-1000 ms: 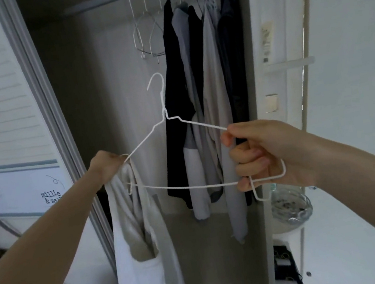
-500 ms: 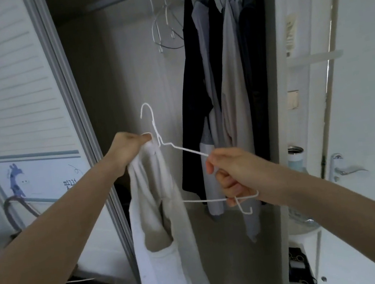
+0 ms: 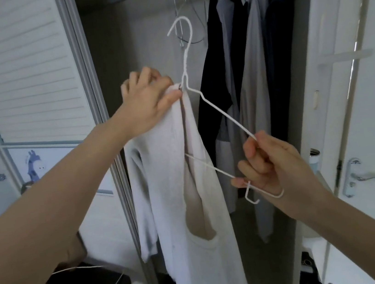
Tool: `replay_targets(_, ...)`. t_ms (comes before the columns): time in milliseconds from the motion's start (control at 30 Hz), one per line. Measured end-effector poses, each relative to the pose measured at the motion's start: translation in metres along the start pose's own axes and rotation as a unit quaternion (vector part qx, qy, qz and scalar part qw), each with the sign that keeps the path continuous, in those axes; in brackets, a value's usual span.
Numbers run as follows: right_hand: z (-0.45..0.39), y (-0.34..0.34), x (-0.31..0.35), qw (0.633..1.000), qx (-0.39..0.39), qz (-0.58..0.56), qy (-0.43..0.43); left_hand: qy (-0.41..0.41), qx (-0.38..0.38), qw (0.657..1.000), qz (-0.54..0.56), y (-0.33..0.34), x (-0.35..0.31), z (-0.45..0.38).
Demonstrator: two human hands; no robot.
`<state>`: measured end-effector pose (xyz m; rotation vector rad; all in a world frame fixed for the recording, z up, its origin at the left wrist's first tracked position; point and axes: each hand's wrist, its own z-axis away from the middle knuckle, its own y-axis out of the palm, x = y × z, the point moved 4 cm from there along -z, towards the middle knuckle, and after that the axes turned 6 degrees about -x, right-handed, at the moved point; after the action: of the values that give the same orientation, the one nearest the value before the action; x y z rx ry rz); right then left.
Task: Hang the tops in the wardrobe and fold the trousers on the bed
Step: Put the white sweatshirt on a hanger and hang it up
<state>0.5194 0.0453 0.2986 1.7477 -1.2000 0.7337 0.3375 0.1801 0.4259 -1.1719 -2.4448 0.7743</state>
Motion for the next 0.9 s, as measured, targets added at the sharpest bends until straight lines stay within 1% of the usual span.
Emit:
replay_targets(67,-0.002,0.002,0.0,0.991,0.086,-0.077,0.064,-0.042,0.026,0.993,0.108,0.005,-0.001,-0.002)
replay_targets(100,-0.004,0.002,-0.001,0.978,0.12,-0.134,0.108,-0.055,0.012,0.989,0.137,0.006,-0.003,-0.002)
replay_targets(133,-0.004,0.0,-0.005,0.961,0.133,-0.187,0.153,-0.066,-0.01,0.985,0.159,0.006,-0.006,-0.001)
replay_targets(167,-0.004,-0.003,-0.011,0.946,0.132,-0.226,0.19,-0.073,-0.025,0.98,0.181,0.006,-0.01,0.0)
replay_targets(233,-0.002,-0.005,-0.028,0.932,0.131,-0.257,0.22,-0.085,-0.026,0.97,0.228,0.008,-0.017,0.001)
replay_targets(300,-0.005,-0.008,-0.045,0.935,0.117,-0.253,0.22,-0.101,-0.016,0.959,0.263,0.011,-0.023,0.001)
replay_targets(333,-0.007,-0.012,-0.051,0.943,0.104,-0.234,0.213,-0.111,-0.013,0.954,0.277,0.013,-0.025,0.002)
replay_targets(367,-0.01,-0.015,-0.054,0.953,0.088,-0.206,0.202,-0.121,-0.013,0.949,0.291,0.015,-0.026,0.003)
replay_targets(433,-0.013,-0.018,-0.059,0.974,0.064,-0.117,0.183,-0.144,-0.015,0.936,0.322,0.018,-0.029,0.005)
replay_targets(500,-0.018,-0.02,-0.066,0.985,0.035,0.016,0.166,-0.164,-0.015,0.923,0.348,0.021,-0.031,0.005)
replay_targets(533,-0.02,-0.021,-0.071,0.985,0.019,0.098,0.144,-0.171,-0.012,0.92,0.352,0.022,-0.031,0.005)
replay_targets(567,-0.022,-0.021,-0.073,0.975,0.014,0.194,0.107,-0.175,-0.007,0.919,0.354,0.024,-0.03,0.006)
replay_targets(600,-0.023,-0.022,-0.073,0.951,0.019,0.302,0.057,-0.177,-0.002,0.918,0.354,0.025,-0.028,0.007)
replay_targets(633,-0.025,-0.023,-0.073,0.916,0.032,0.401,0.01,-0.18,0.001,0.919,0.352,0.026,-0.026,0.008)
replay_targets(667,-0.024,-0.027,-0.074,0.871,0.038,0.489,-0.014,-0.183,0.002,0.918,0.352,0.026,-0.024,0.01)
replay_targets(733,-0.023,-0.045,-0.076,0.769,0.039,0.638,-0.013,-0.197,0.0,0.915,0.352,0.026,-0.016,0.013)
replay_targets(767,-0.02,-0.055,-0.078,0.729,0.05,0.683,-0.005,-0.208,-0.002,0.913,0.352,0.026,-0.011,0.015)
replay_targets(800,-0.016,-0.064,-0.082,0.708,0.063,0.704,0.005,-0.216,-0.003,0.91,0.353,0.025,-0.005,0.017)
replay_targets(833,-0.013,-0.071,-0.083,0.711,0.068,0.7,0.012,-0.223,-0.005,0.908,0.354,0.024,0.001,0.019)
replay_targets(867,-0.011,-0.076,-0.082,0.736,0.055,0.674,0.019,-0.229,-0.008,0.907,0.353,0.023,0.006,0.022)
replay_targets(900,-0.011,-0.081,-0.08,0.777,0.026,0.629,0.028,-0.233,-0.008,0.906,0.352,0.022,0.01,0.024)
